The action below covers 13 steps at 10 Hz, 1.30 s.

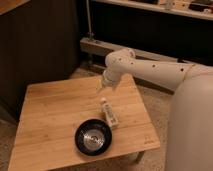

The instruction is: Place the bottle in the ceramic bowl

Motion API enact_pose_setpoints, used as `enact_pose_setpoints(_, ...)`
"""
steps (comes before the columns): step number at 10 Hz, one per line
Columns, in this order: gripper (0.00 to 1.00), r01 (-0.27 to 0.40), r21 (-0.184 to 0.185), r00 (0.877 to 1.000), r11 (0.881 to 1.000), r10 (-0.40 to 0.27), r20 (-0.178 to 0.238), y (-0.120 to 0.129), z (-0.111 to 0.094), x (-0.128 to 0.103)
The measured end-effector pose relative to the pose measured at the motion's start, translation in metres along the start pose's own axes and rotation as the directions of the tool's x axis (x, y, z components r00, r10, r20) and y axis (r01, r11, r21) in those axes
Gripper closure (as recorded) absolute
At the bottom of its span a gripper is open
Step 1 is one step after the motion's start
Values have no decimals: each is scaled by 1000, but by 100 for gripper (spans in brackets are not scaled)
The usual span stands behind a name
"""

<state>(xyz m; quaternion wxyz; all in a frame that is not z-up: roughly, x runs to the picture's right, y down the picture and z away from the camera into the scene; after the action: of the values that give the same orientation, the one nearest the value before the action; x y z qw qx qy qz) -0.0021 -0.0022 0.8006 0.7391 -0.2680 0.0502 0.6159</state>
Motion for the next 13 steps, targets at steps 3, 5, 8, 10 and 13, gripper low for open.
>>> enact_pose_setpoints(3,35,2,36,998,999,0,-59,3,27,21)
enact_pose_setpoints(5,35,-4,61,996,998,9,-85,3,43,39)
enact_pose_setpoints(8,35,-18,91,995,996,27,-98,-3,47,55)
enact_pose_setpoints(10,35,-26,101,994,995,37,-102,-9,51,62)
enact_pose_setpoints(13,35,-36,87,991,996,47,-122,-17,79,73)
